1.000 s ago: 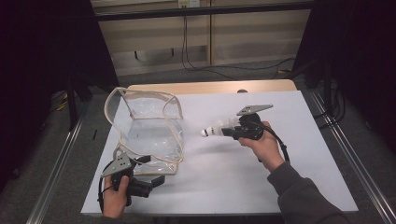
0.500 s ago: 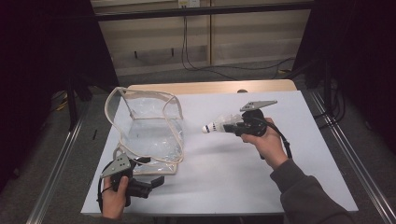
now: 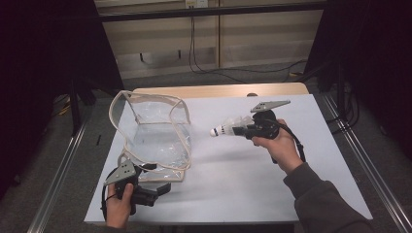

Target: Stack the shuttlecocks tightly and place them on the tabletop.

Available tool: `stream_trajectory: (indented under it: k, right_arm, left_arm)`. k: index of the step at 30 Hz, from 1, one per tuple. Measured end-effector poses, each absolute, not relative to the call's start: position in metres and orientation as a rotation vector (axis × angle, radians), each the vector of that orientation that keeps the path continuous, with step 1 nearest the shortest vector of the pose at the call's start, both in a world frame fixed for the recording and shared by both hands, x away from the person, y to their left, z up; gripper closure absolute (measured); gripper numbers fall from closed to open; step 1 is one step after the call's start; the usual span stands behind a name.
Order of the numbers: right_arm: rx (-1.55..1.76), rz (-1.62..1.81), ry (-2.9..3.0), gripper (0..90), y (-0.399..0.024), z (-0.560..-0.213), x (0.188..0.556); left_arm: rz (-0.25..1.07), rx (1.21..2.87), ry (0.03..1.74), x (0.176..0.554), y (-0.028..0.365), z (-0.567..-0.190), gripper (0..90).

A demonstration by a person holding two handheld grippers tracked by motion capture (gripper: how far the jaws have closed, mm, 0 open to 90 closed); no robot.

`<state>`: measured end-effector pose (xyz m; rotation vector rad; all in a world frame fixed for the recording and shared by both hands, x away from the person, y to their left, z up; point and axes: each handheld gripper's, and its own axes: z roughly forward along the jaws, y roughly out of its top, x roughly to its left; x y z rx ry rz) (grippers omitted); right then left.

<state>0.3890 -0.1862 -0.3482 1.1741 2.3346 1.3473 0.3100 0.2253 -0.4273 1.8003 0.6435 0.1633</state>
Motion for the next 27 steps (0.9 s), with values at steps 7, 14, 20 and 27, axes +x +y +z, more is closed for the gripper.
stream_trajectory:
  k: [7, 14, 20, 27]
  right_arm:
    - [1.149, 1.331, 2.351, 88.5, -0.181, -0.342, 0.389]
    - [1.142, 1.327, 2.352, 88.4, -0.179, -0.336, 0.391]
    - [1.117, 1.336, 2.368, 88.4, -0.176, -0.336, 0.388]
    - [1.118, 1.33, 2.368, 88.4, -0.175, -0.335, 0.388]
  left_arm:
    - [0.166, 1.804, 0.644, 0.31, 0.225, -0.427, 1.5]
    - [0.165, 1.803, 0.644, 0.31, 0.225, -0.427, 1.4]
    - [0.164, 1.802, 0.641, 0.311, 0.224, -0.427, 1.2]
    - [0.164, 1.806, 0.636, 0.311, 0.225, -0.427, 1.2]
